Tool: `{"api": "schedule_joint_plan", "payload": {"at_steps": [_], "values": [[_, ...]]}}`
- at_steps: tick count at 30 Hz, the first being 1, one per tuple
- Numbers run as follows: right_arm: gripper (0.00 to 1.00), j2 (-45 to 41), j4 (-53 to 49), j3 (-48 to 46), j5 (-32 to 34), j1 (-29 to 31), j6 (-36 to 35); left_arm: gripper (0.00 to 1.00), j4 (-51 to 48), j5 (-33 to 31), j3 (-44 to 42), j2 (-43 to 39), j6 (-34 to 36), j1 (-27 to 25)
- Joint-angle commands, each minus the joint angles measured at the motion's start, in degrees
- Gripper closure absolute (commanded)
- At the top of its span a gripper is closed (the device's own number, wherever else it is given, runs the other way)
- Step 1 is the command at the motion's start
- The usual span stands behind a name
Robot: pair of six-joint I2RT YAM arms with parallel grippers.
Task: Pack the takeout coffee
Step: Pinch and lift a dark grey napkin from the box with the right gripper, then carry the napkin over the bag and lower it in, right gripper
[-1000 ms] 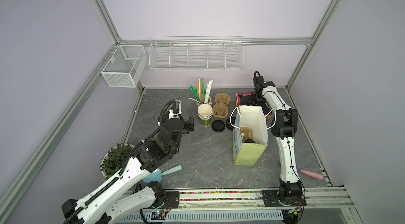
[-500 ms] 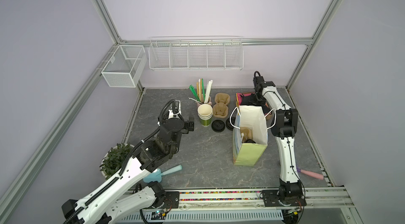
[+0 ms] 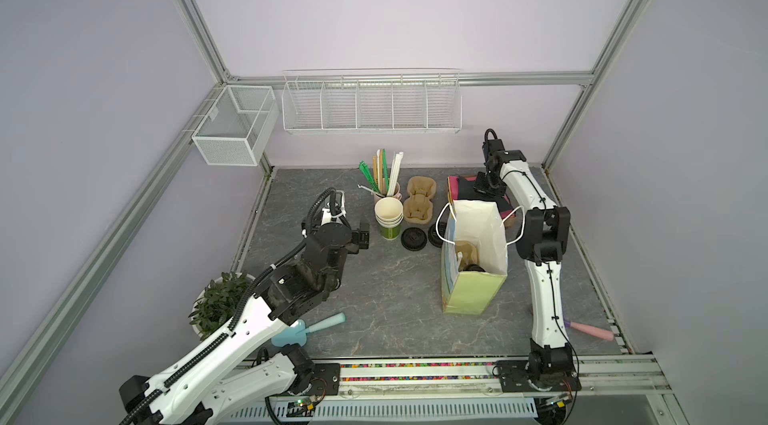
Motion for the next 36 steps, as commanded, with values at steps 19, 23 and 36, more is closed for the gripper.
{"api": "schedule_joint_plan", "payload": {"at_steps": [19, 23, 36], "values": [[0.93, -12.5, 3.4, -7.6, -5.3, -1.5, 1.9, 0.01, -0.6, 1.2, 0.2, 0.1, -0.1, 0.3], [0.93, -15.8, 4.7, -10.2, -6.3, -1.7, 2.6, 0.01, -0.6, 1.5, 0.1, 0.1, -0.1, 0.4], [0.93, -46.1, 17.0, -29.2, -2.8, -1.7, 5.0, 0.02, -0.6, 2.3, 0.0, -0.4, -1.1, 0.3]]}}
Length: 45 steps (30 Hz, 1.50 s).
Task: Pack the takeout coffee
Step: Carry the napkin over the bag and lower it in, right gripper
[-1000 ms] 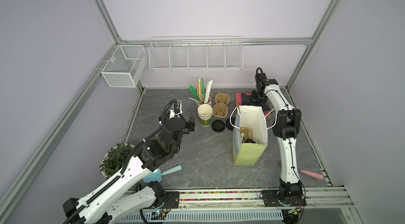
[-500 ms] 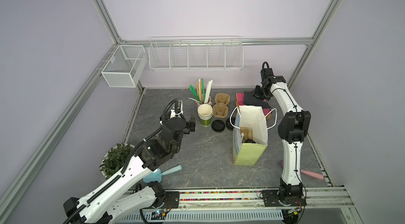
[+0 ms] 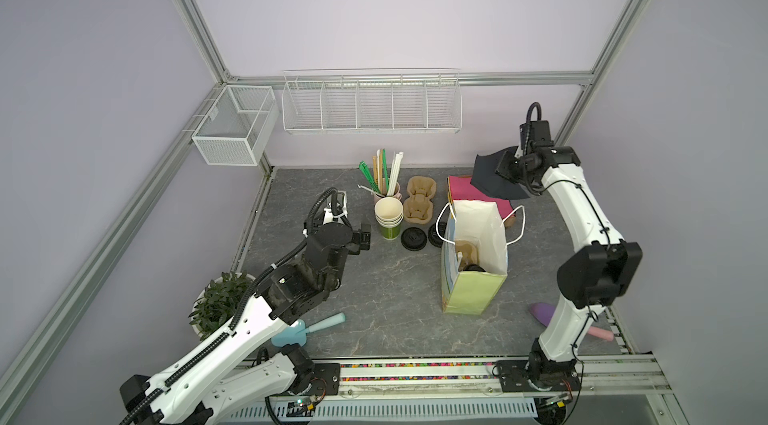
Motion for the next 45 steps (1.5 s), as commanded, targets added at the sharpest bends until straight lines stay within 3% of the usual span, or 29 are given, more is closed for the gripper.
{"api": "schedule_joint_plan", "payload": {"at_steps": [1, 7, 15, 21, 25, 34, 42, 45], "values": [[0.93, -8.5, 5.7, -3.6, 1.4, -0.2, 1.2, 0.02, -0.5, 0.6, 0.1, -0.6, -1.0, 0.4], [0.93, -24.8, 11.3, -10.4, -1.8, 2.0, -0.9, 0.03, -0.5, 0.6, -0.1, -1.5, -1.6, 0.4], [0.93, -38.4, 10.8, -16.3, -6.3, 15.4, -5.7, 0.04, -2.0, 0.6, 0.6, -1.8, -3.0, 0.3], [0.93, -43.1, 10.5, -26.4, -2.5, 25.7, -3.6, 0.05, -2.4, 2.0, 0.9, -2.0, -3.7, 0.4], [0.93, -43.2, 9.9, -32.2, 5.3, 32.0, -2.7, 0.05, -2.9, 2.2, 1.0, -2.4, -3.8, 0.4], [0.93, -44.4, 8.2, -41.5, 13.7, 33.0, 3.4, 0.05, -3.2, 2.4, 0.9, -2.5, -3.9, 0.4], [0.92, -45.1, 8.7, -44.6, 12.5, 33.3, 6.4, 0.05, -3.3, 2.6, 1.0, -2.0, -3.7, 0.4], [0.80, -44.9, 5.9, -42.3, 13.7, 33.5, 6.5, 0.06, -3.4, 2.7, 1.1, -1.5, -3.7, 0.4]]}}
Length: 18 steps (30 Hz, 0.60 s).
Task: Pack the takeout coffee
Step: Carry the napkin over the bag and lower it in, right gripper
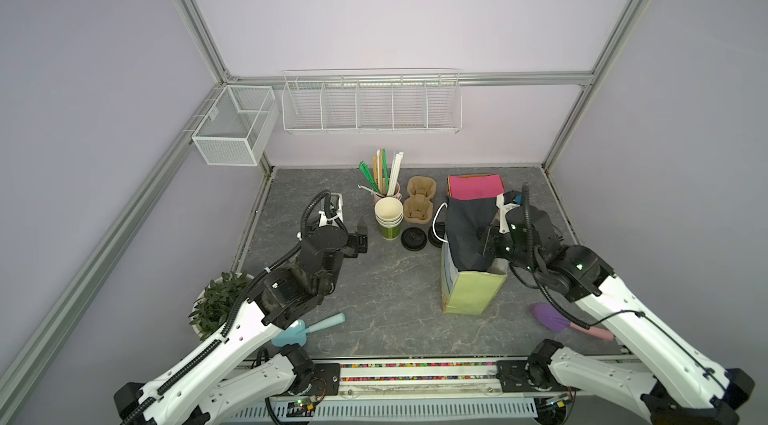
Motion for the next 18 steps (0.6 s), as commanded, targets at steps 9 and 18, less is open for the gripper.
{"api": "schedule_joint_plan", "payload": {"at_steps": [9, 18], "values": [[0.50, 0.6, -6.4, 10.0, 3.5, 0.6, -2.1, 0.06, -1.0, 0.2, 1.3, 1.2, -0.4, 0.3], [0.57, 12.2, -2.5, 12.4, -4.9, 0.6, -3.6, 0.06, -1.1, 0.0, 1.3, 1.9, -0.2, 0.3]]}}
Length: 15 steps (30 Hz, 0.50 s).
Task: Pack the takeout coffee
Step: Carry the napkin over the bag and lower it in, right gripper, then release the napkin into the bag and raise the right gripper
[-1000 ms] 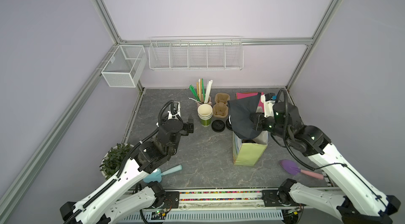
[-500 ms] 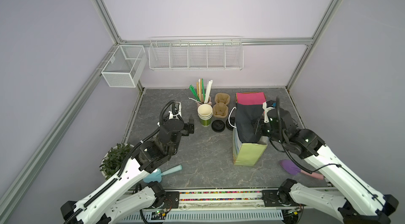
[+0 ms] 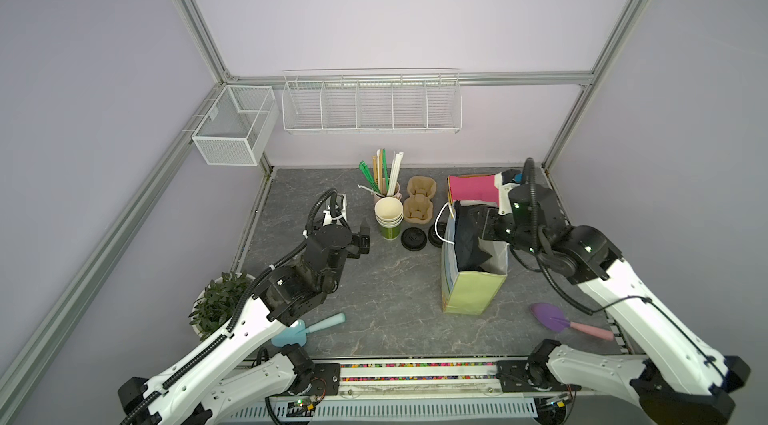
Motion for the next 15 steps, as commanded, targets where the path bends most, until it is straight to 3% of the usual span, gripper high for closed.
{"api": "schedule_joint_plan", "payload": {"at_steps": [1, 6, 15], "values": [[0.59, 3.5, 2.4, -1.9, -2.0, 0.4, -0.7, 0.06, -0.6, -0.5, 1.3, 0.4, -0.2, 0.4], [0.62, 5.0, 5.6, -5.3, 2.2, 0.2, -0.9, 0.06, -0.6, -0.5, 1.2, 0.4, -0.2, 0.4], [0.67, 9.9, 5.5, -8.9, 3.4, -1.9, 1.6, 0.06, -0.6, -0.2, 1.2, 0.9, -0.2, 0.3]]}}
